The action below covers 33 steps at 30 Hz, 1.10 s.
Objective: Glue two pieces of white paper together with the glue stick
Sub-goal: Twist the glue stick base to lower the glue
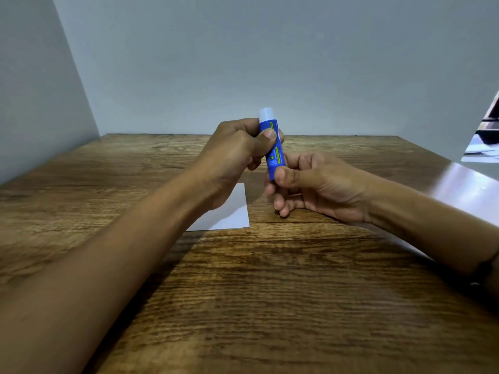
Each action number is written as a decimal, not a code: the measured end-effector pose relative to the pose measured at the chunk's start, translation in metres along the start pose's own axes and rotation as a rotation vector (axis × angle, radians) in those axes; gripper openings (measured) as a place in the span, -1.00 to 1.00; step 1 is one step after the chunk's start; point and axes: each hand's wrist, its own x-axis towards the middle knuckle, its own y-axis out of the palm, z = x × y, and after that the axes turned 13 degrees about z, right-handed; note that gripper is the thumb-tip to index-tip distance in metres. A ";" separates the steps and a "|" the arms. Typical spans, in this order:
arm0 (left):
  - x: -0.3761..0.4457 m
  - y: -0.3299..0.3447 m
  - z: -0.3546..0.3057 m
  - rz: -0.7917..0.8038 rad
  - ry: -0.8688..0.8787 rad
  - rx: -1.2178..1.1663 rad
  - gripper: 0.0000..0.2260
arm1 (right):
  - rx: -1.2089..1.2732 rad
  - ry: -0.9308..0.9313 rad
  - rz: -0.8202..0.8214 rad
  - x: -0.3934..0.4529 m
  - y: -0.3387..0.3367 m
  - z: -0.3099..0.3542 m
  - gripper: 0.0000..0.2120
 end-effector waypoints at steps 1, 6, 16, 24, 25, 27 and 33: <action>0.000 0.000 0.000 -0.004 0.002 -0.006 -0.80 | 0.002 0.000 -0.011 0.000 0.000 0.000 -0.80; 0.001 -0.002 0.000 -0.029 0.005 -0.014 -0.79 | 0.058 0.010 0.068 -0.001 -0.003 0.001 -0.69; 0.001 -0.001 -0.001 -0.023 0.006 -0.021 -0.80 | 0.025 0.007 0.015 0.000 -0.001 0.001 -0.78; 0.000 -0.002 0.001 -0.034 0.002 0.000 -0.79 | 0.036 0.001 0.047 -0.002 -0.003 -0.001 -0.81; 0.000 -0.001 0.001 -0.032 0.001 -0.002 -0.80 | 0.032 0.000 0.022 -0.001 -0.002 0.000 -0.82; 0.001 -0.001 0.000 -0.033 0.005 -0.012 -0.80 | 0.022 0.000 -0.023 0.000 -0.001 0.000 -0.78; 0.001 -0.001 0.002 -0.035 0.000 -0.003 -0.79 | 0.047 0.023 0.069 -0.001 -0.002 0.002 -0.70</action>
